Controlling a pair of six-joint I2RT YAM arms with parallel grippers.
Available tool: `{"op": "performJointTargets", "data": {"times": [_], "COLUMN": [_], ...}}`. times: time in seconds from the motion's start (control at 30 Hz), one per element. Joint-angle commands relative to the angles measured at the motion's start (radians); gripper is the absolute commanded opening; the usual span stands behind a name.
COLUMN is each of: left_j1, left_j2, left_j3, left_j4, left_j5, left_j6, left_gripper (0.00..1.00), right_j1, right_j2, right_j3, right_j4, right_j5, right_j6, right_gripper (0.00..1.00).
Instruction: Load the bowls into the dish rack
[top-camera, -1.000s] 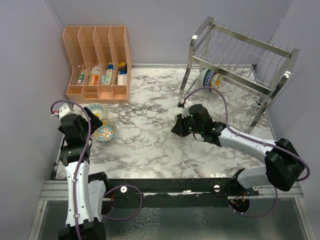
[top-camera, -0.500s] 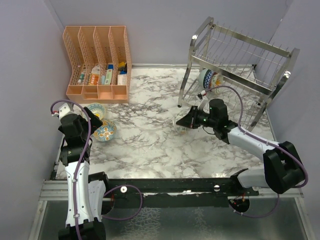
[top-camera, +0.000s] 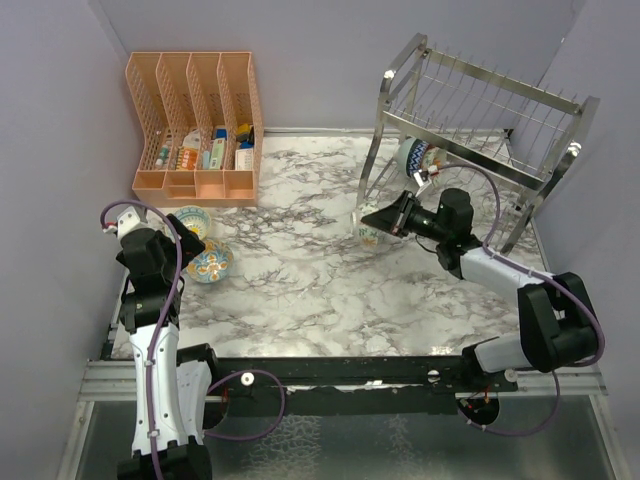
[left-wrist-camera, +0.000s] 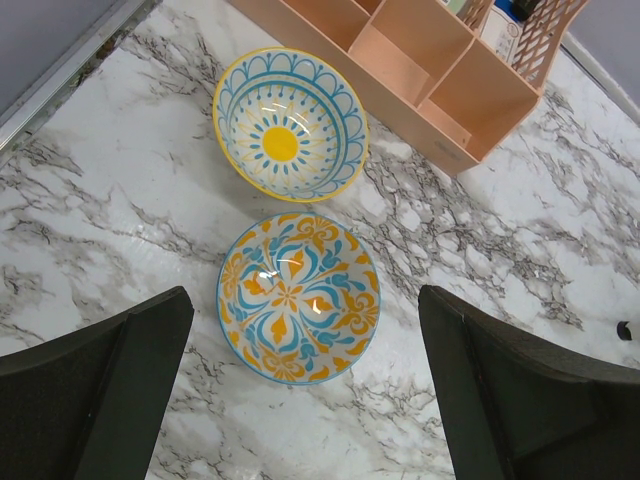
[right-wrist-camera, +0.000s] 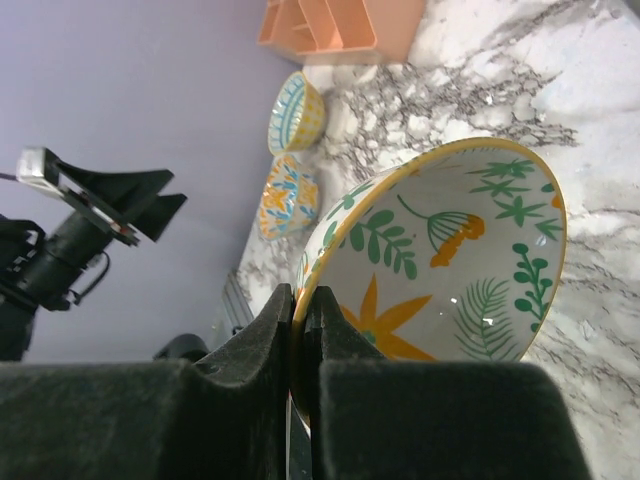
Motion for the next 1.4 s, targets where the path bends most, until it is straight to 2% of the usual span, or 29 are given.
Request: {"op": "performJointTargets", "data": {"times": [0.0,0.33,0.73,0.97,1.1,1.37], "left_j1": [0.006,0.006,0.006,0.005,0.006,0.006], "left_j2": [-0.014,-0.013,0.001,0.003,0.004,0.003], "left_j3": [-0.01,-0.009,-0.01,-0.01,-0.01,-0.01], "left_j4": [0.029,0.031,0.032,0.033,0.033,0.033], "left_j5": [0.02,0.023,0.027,0.028,0.028,0.027], "left_j6": [0.008,0.009,0.009,0.009,0.01,0.011], "left_gripper": [0.99,0.99,0.99,0.99,0.99,0.99], "right_j1": [-0.033,-0.129,-0.161,-0.16,-0.16,-0.161], "right_j2": [0.03,0.052,0.102,0.211,0.293,0.378], "right_j3": [0.025,0.038,-0.022,-0.034,0.005,0.064], "right_j4": [0.258,0.366,0.534,0.704,0.76,0.756], "right_j5": [-0.069,-0.021,0.227,0.328,0.328,0.364], "right_j6": [0.146,0.209,0.259,0.308,0.323,0.31], "right_gripper": [0.01,0.01,0.01,0.01,0.01,0.01]}}
